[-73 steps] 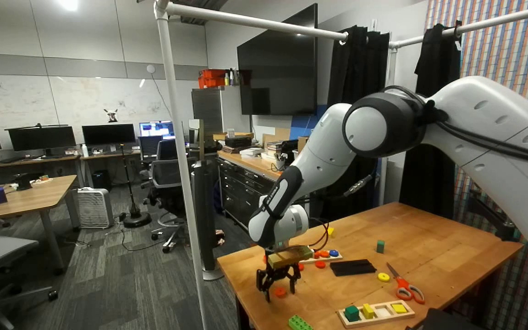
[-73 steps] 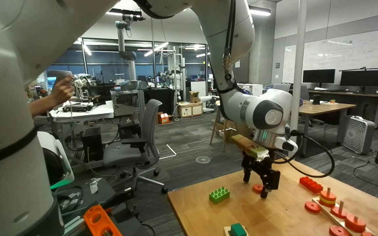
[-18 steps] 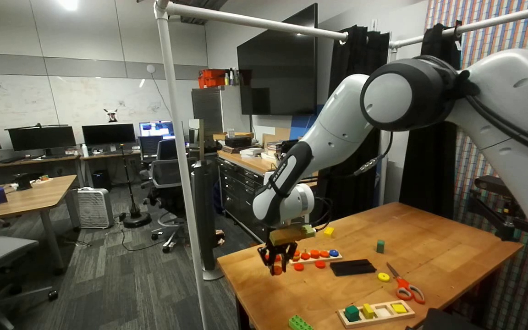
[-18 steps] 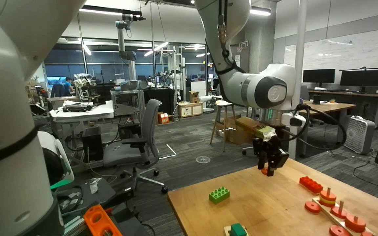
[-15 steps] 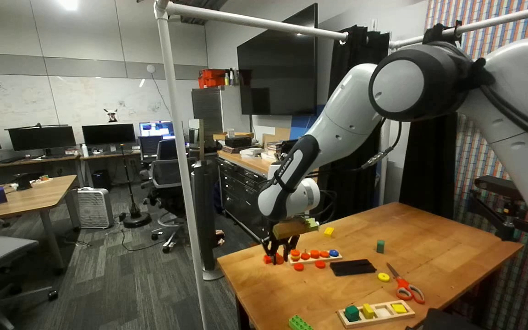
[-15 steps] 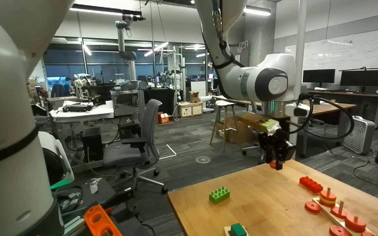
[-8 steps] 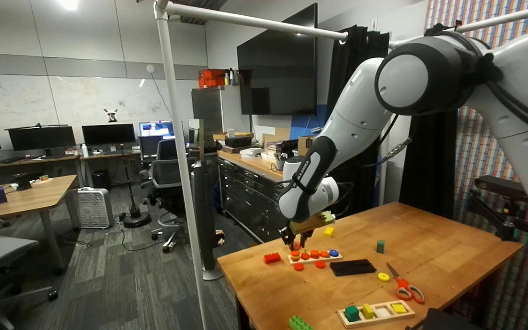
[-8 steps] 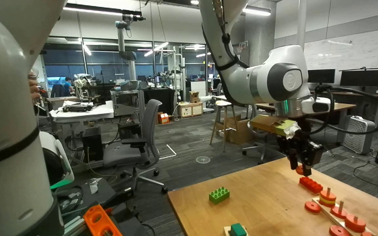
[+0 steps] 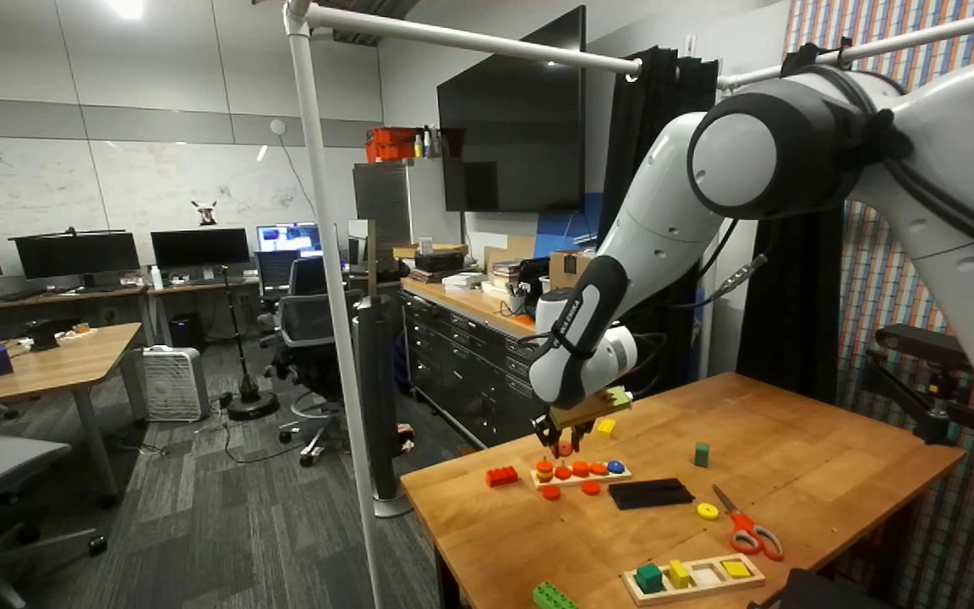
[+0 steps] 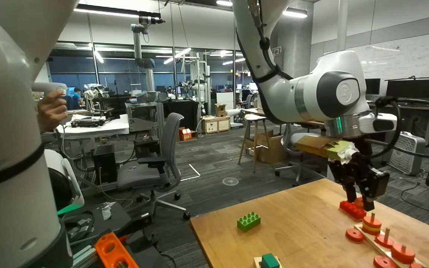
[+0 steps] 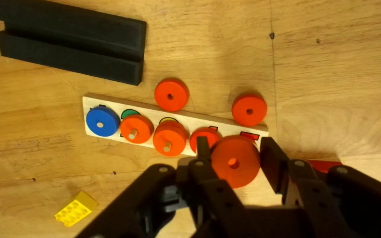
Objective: Stack the orange circle on the wooden object.
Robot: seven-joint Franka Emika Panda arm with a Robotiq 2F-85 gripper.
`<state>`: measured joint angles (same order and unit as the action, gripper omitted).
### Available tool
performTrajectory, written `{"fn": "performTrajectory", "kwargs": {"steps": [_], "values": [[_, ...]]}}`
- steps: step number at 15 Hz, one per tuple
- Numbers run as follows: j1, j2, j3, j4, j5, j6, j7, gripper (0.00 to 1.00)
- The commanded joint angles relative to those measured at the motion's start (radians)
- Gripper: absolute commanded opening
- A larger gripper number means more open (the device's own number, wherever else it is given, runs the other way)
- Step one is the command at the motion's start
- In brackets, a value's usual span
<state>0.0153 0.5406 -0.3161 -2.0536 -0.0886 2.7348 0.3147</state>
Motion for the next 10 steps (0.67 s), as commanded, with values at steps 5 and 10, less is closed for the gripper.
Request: {"fn": "performTrajectory", "kwargs": {"steps": [5,10], "values": [[-0.054,0.081,0.017,0.097,0.019,-0.045,-0.001,0.18],[-0.085,0.132,0.027,0.178,0.028,-0.094,-0.009,0.18]]}}
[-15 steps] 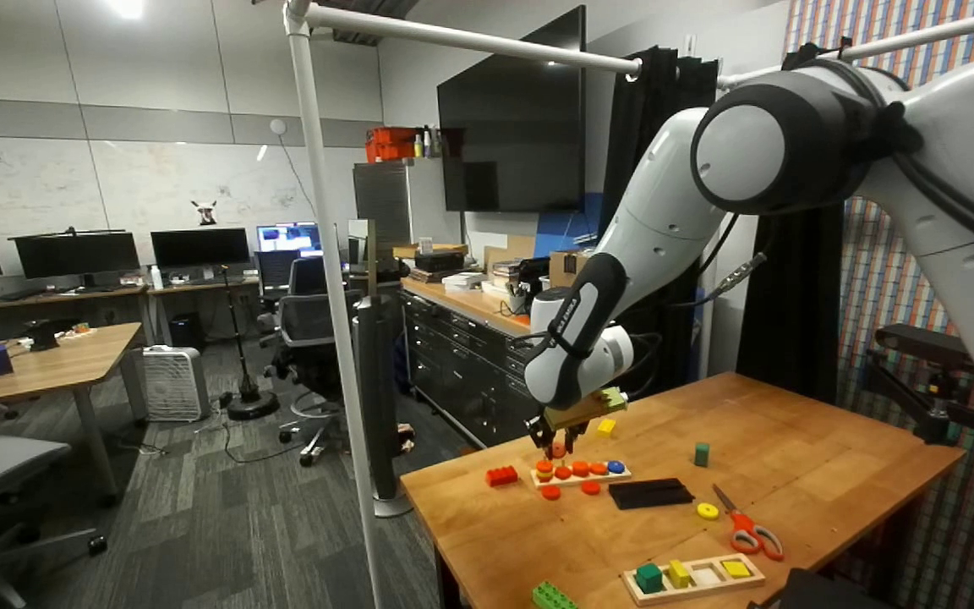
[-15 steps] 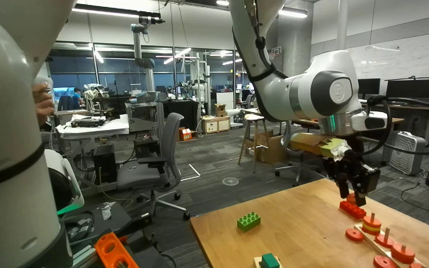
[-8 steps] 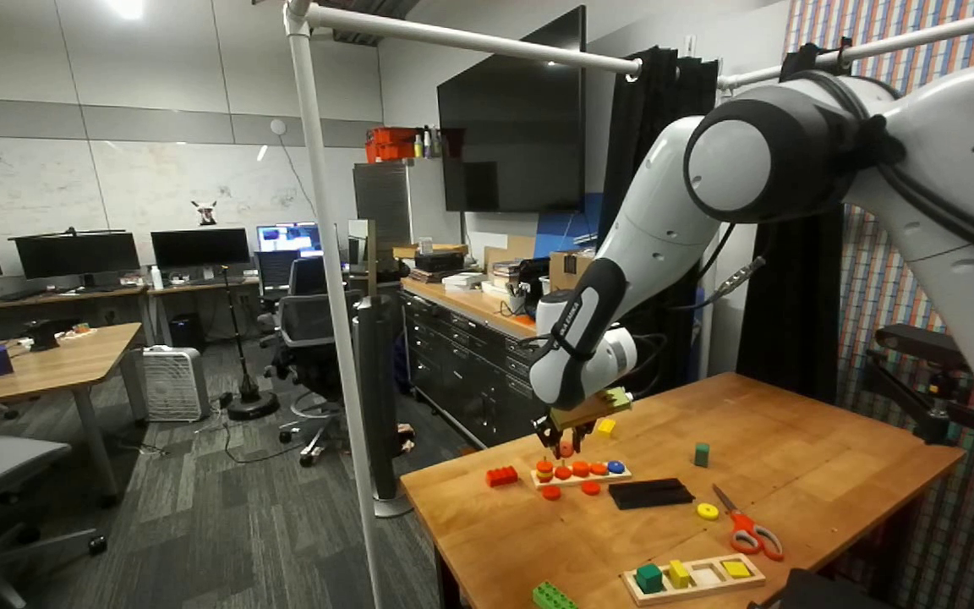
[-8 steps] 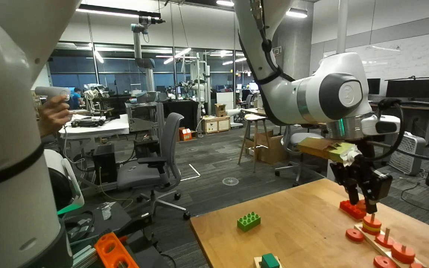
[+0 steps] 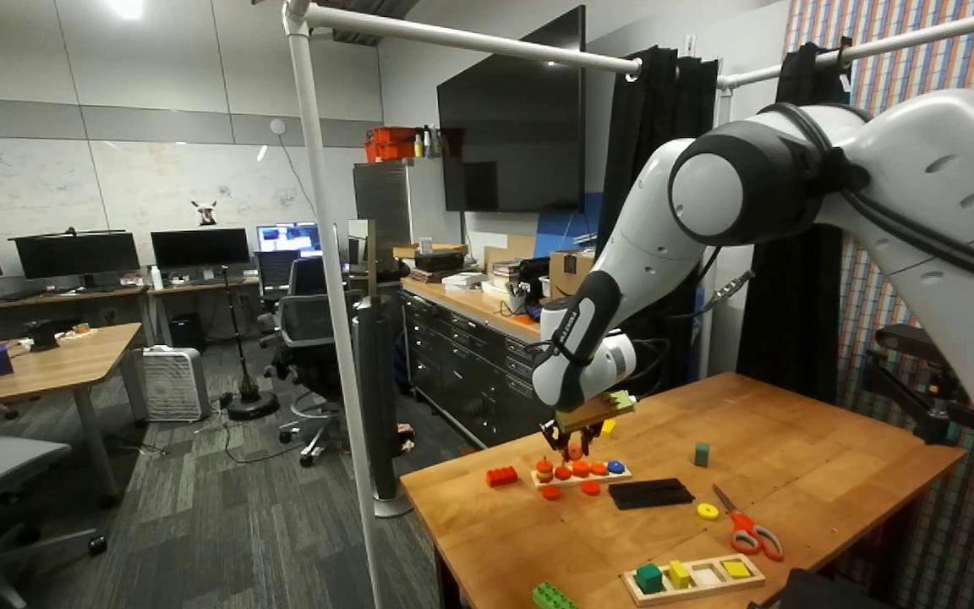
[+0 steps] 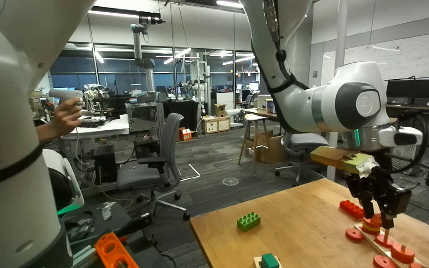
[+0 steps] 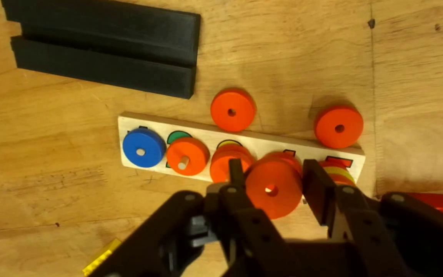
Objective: Stack the orange circle on the wooden object.
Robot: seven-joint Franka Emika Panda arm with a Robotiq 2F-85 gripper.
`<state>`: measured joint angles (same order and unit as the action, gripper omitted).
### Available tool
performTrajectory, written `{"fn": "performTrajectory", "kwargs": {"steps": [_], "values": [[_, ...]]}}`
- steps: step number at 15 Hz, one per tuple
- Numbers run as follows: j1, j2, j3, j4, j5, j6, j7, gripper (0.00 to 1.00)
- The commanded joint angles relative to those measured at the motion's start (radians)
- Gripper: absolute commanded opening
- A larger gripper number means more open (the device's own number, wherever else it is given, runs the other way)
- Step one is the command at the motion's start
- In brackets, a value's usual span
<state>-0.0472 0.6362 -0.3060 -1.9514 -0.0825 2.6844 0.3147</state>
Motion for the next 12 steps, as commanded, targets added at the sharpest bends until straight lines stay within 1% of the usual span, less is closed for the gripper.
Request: {"fn": "performTrajectory", "kwargs": {"steps": [1,5,12], "values": [[-0.028,0.044,0.022,0.093,0.023,-0.056,-0.010,0.18],[-0.059,0.080,0.052,0.158,0.045,-0.097,-0.024,0.18],[-0.098,0.141,0.081,0.243,0.073,-0.144,-0.032,0.18]]}}
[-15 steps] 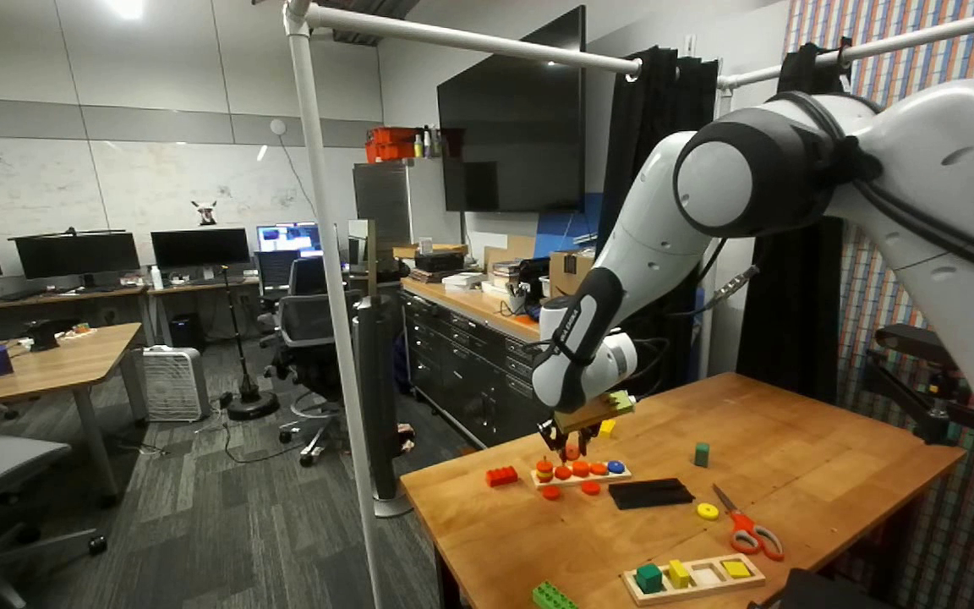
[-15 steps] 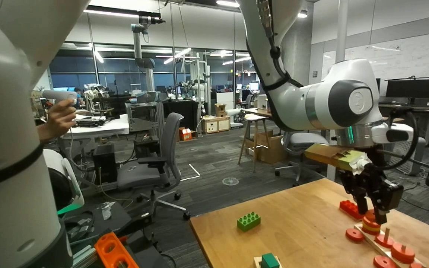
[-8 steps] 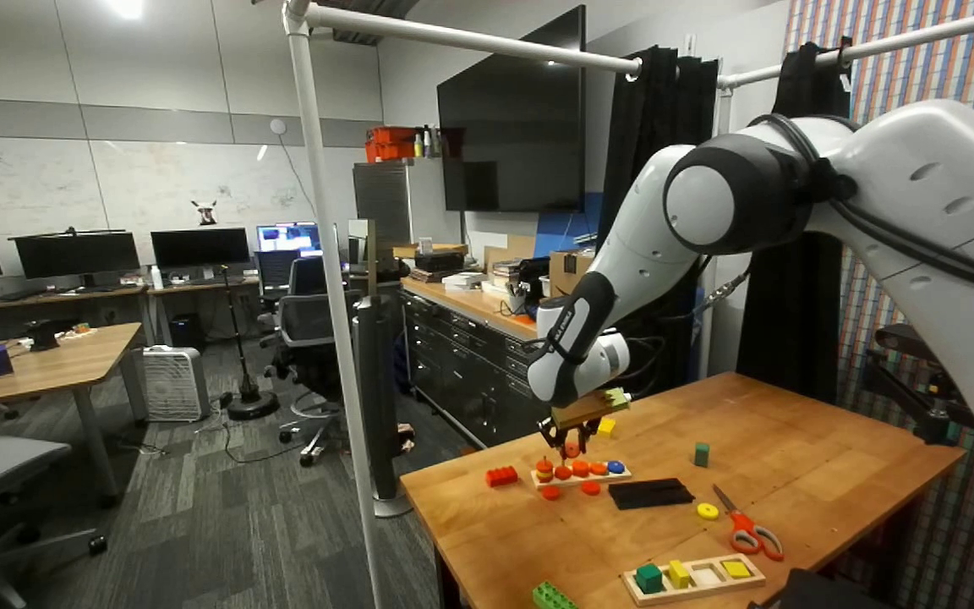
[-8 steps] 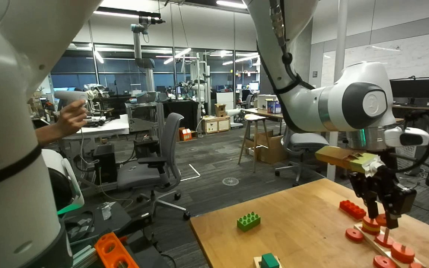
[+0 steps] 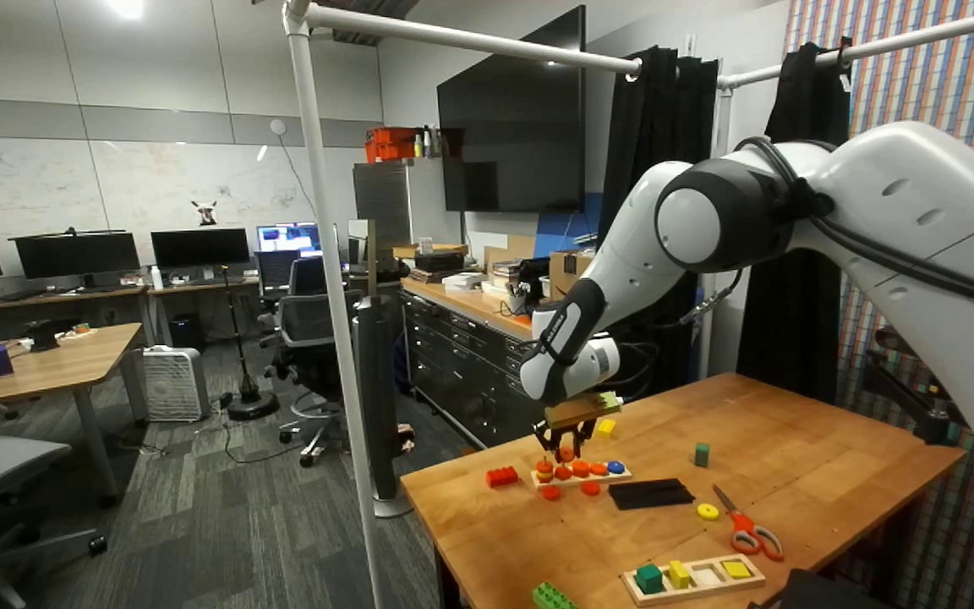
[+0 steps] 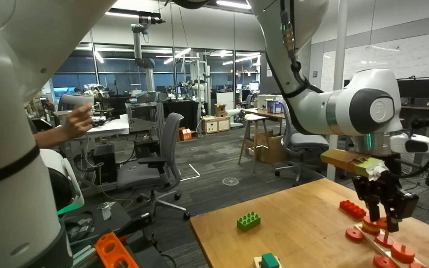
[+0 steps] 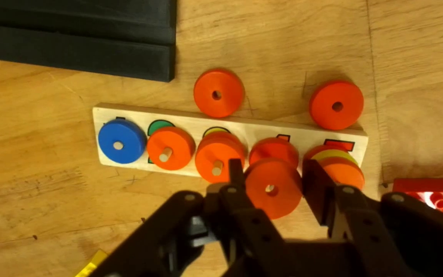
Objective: Stack the orange circle on the wooden object.
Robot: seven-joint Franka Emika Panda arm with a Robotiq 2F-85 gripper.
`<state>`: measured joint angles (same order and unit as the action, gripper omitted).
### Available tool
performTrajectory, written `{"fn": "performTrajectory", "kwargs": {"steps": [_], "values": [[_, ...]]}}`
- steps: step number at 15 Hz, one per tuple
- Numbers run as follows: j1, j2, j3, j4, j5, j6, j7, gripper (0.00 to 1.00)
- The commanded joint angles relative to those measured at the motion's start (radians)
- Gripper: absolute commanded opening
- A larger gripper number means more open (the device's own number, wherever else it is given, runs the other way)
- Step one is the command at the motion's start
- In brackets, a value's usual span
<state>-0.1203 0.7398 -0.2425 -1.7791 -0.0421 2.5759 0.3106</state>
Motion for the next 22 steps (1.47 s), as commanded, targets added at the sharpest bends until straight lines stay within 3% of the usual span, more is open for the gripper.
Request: {"fn": "performTrajectory", "kwargs": {"steps": [1,13,22], "values": [[-0.029,0.045,0.021,0.083,0.036,-0.041,-0.029,0.18],[-0.051,0.101,0.038,0.175,0.060,-0.098,-0.039,0.18],[-0.124,0.100,0.099,0.201,0.146,-0.160,-0.101,0.18]]}}
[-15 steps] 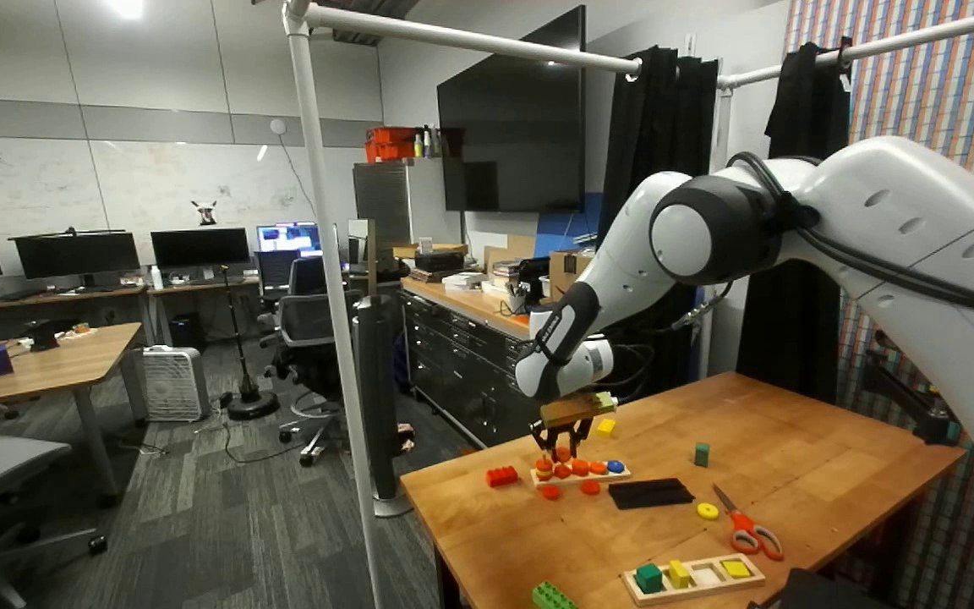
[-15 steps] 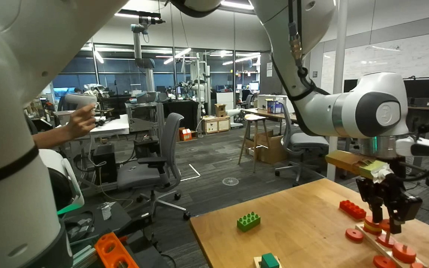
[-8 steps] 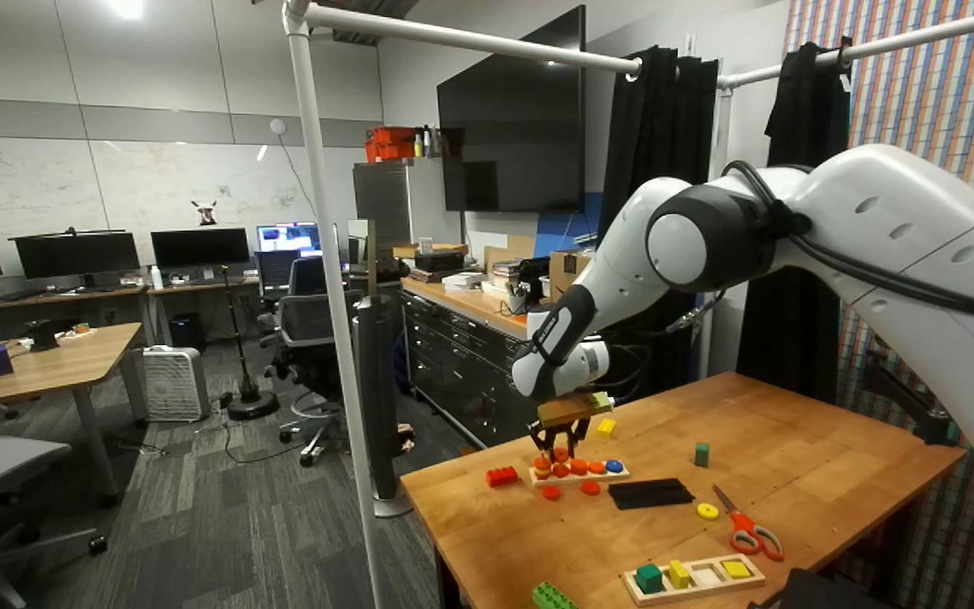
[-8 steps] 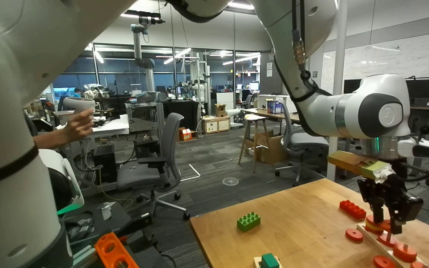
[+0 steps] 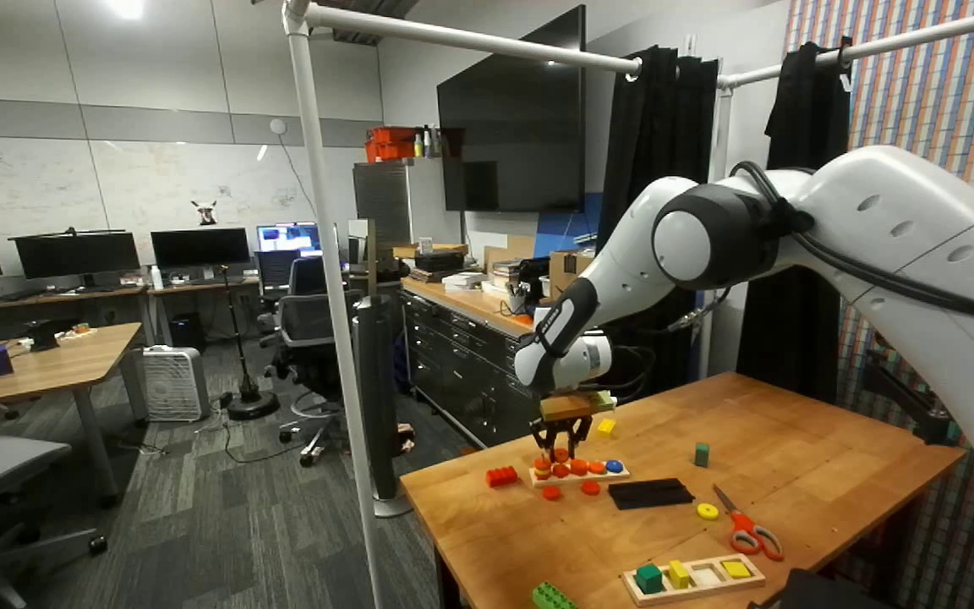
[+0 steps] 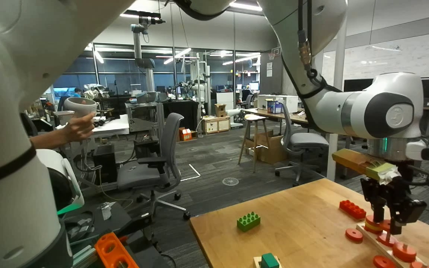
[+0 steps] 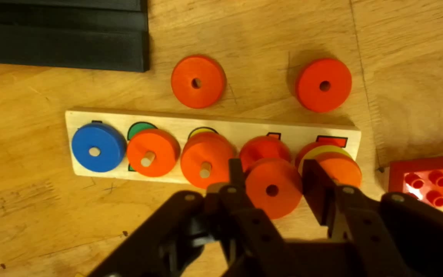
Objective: Stack the orange circle on the wooden object.
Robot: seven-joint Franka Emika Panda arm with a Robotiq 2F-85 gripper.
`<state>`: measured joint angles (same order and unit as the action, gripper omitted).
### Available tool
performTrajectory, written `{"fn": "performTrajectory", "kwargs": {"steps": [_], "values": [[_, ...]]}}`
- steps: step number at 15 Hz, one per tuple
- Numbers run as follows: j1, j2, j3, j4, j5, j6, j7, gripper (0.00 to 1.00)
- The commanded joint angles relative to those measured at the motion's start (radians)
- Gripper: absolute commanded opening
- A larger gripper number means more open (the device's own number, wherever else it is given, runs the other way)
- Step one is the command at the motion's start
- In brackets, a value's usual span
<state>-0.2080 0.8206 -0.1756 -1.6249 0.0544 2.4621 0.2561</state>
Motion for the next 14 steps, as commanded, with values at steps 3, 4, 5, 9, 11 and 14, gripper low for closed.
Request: {"fn": "performTrajectory", "kwargs": {"steps": [3,4,5,9,11,14], "values": [[-0.060,0.022,0.051,0.064,0.082,-0.082,-0.068,0.18],[-0.063,0.024,0.053,0.069,0.089,-0.092,-0.072,0.18],[-0.068,0.025,0.056,0.075,0.097,-0.101,-0.077,0.18],[-0.078,0.033,0.059,0.099,0.114,-0.135,-0.080,0.18],[-0.081,0.038,0.059,0.112,0.120,-0.154,-0.082,0.18],[-0.088,0.045,0.062,0.135,0.128,-0.198,-0.083,0.18]]}}
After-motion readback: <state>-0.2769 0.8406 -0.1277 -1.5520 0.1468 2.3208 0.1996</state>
